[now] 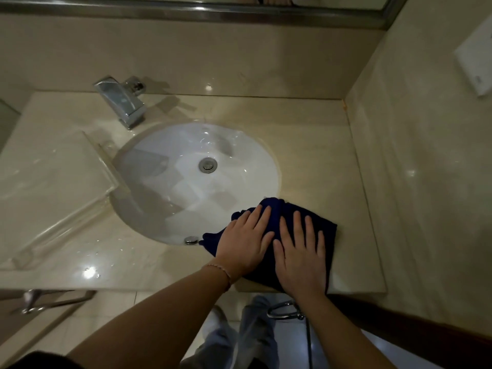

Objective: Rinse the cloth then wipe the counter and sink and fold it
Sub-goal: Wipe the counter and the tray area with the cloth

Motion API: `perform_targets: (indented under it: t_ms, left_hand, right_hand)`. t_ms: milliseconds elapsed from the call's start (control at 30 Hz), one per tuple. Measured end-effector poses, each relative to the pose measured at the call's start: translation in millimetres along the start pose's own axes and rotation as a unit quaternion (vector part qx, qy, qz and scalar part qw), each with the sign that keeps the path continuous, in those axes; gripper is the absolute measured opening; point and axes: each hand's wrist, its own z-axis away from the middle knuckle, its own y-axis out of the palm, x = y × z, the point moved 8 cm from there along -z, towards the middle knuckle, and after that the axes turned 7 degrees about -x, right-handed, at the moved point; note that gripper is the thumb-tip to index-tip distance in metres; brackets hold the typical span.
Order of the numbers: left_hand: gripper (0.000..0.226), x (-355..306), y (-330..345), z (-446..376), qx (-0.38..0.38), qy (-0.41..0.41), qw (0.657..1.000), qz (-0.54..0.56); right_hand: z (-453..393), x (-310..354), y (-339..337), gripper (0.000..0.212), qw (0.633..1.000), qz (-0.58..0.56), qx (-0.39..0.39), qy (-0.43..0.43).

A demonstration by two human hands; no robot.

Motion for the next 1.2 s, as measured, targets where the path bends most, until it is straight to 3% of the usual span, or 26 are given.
perform_targets:
  t_ms: [300, 600, 800, 967, 1200]
  left_hand:
    - [0.056, 76, -13, 49, 0.006, -0.049, 0.999, 0.002]
    - [0.048, 175, -48, 132, -0.148, -0.096, 0.984, -0.038]
    - [0.054, 218, -69, 168, -0.184, -0.17, 0.967, -0.038]
    - [0.057, 241, -69, 174, -0.183, -0.24, 0.953, 0.0]
    - [0.059, 240, -64, 177, -0.179, -0.258, 0.949, -0.012]
  right_hand:
    - [5, 92, 9, 0.061, 0.996, -0.033, 0.026, -0.072]
    - [20, 220, 24, 0.063, 0.977, -0.075, 0.062, -0.189]
    - [22, 286, 33, 0.063, 0.956, -0.076, 0.071, -0.276]
    - [15, 308, 36, 0.064, 0.951, -0.072, 0.084, -0.29]
    - [19, 301, 33, 0.064, 0.95, -0.075, 0.079, -0.294]
